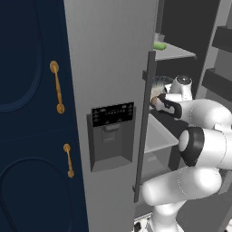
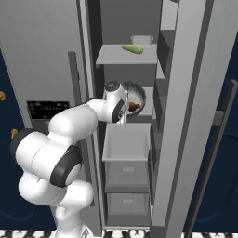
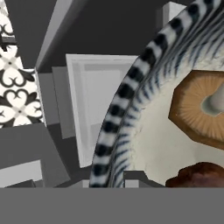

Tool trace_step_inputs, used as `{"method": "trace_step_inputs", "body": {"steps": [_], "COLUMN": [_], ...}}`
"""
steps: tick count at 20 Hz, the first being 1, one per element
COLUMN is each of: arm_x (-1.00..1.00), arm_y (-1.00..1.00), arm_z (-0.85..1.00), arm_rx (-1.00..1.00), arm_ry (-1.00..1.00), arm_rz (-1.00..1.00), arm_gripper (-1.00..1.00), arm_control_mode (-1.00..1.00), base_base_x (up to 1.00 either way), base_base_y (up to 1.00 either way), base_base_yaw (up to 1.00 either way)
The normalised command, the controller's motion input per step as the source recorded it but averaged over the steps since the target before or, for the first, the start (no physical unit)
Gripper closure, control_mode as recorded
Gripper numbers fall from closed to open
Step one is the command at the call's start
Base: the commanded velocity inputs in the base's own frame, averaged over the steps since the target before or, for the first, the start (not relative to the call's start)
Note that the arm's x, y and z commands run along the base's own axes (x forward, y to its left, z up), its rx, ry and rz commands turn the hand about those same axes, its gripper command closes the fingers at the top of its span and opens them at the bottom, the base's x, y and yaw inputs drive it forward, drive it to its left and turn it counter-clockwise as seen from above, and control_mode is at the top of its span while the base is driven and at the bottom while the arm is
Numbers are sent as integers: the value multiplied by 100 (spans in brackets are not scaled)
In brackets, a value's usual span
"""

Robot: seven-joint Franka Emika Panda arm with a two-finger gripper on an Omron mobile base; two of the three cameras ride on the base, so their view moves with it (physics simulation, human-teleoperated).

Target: Pick the chicken drumstick and mushroom from their plates and place them in the bowl. Then put the bowl in the fridge.

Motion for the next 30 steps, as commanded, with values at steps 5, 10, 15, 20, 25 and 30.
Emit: {"method": "trace_step_inputs", "body": {"steps": [5, 10, 15, 20, 25, 30], "arm_x": [54, 24, 34, 14, 38, 37], "arm_y": [0, 0, -2, -1, 0, 0], "arm_z": [0, -27, -11, -16, 0, 0], "arm_rx": [0, 0, 0, 0, 2, 2], "arm_ry": [0, 0, 0, 0, 0, 0], "arm_rz": [0, 0, 0, 0, 3, 5], "arm_gripper": [100, 100, 100, 100, 100, 100], "arm_control_mode": [-100, -100, -100, -100, -100, -100], "base_base_x": [0, 0, 0, 0, 0, 0], "base_base_y": [0, 0, 0, 0, 0, 0], "base_base_yaw": [0, 0, 0, 0, 0, 0]}}
